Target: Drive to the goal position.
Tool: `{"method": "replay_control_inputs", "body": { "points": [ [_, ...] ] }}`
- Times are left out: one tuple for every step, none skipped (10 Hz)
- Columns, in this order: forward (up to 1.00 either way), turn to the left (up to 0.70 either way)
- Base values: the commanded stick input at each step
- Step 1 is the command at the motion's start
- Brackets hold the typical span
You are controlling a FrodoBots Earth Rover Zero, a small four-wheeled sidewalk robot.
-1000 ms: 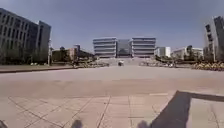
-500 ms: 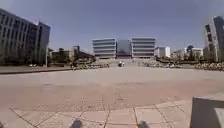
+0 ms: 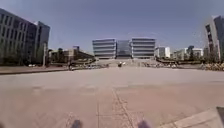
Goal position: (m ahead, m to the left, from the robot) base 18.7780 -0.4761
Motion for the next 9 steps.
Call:
{"method": "replay_control_inputs", "body": {
  "points": [
    [1.00,0.00],
    [1.00,0.00],
    [1.00,0.00],
    [1.00,0.00],
    [1.00,0.00],
    [1.00,0.00],
    [1.00,0.00],
    [1.00,0.00],
    [1.00,0.00]
  ]
}}
